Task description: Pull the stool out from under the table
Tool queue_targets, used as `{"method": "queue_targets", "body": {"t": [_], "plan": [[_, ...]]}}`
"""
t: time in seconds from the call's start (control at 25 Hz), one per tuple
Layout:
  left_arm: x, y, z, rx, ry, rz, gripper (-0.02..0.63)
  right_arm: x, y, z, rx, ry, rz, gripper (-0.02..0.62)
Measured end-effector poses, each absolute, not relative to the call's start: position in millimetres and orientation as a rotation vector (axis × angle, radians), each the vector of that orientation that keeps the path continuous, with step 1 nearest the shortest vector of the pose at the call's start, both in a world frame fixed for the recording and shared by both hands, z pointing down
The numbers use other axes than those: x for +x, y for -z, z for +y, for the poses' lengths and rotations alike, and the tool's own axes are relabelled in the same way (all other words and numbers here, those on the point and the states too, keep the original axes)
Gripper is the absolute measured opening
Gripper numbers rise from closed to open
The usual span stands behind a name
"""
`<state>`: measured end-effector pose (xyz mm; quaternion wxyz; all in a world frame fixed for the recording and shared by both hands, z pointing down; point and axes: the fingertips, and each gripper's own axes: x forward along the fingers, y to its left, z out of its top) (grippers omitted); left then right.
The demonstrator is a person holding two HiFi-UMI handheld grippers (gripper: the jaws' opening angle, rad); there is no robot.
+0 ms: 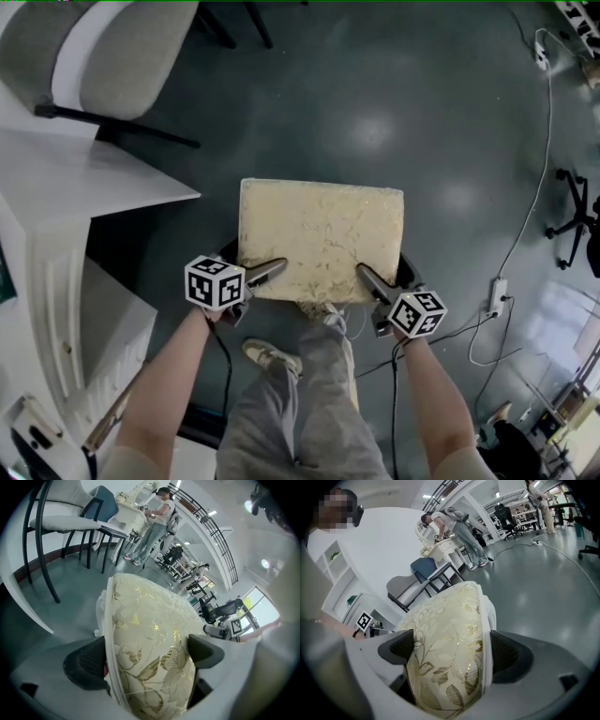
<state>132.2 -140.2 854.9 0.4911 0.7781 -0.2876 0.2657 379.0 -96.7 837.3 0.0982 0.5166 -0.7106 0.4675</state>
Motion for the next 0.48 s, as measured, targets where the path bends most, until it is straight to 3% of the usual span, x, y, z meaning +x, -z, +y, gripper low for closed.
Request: {"method": "queue_targets", "body": {"t": [0.48], "plan": [[133.8,-865.7,-118.8,1.876,-0.701,-0.712,0.531,377.7,-854.8,-75.1,1.433,-1.454,-2.029,0.525]]}}
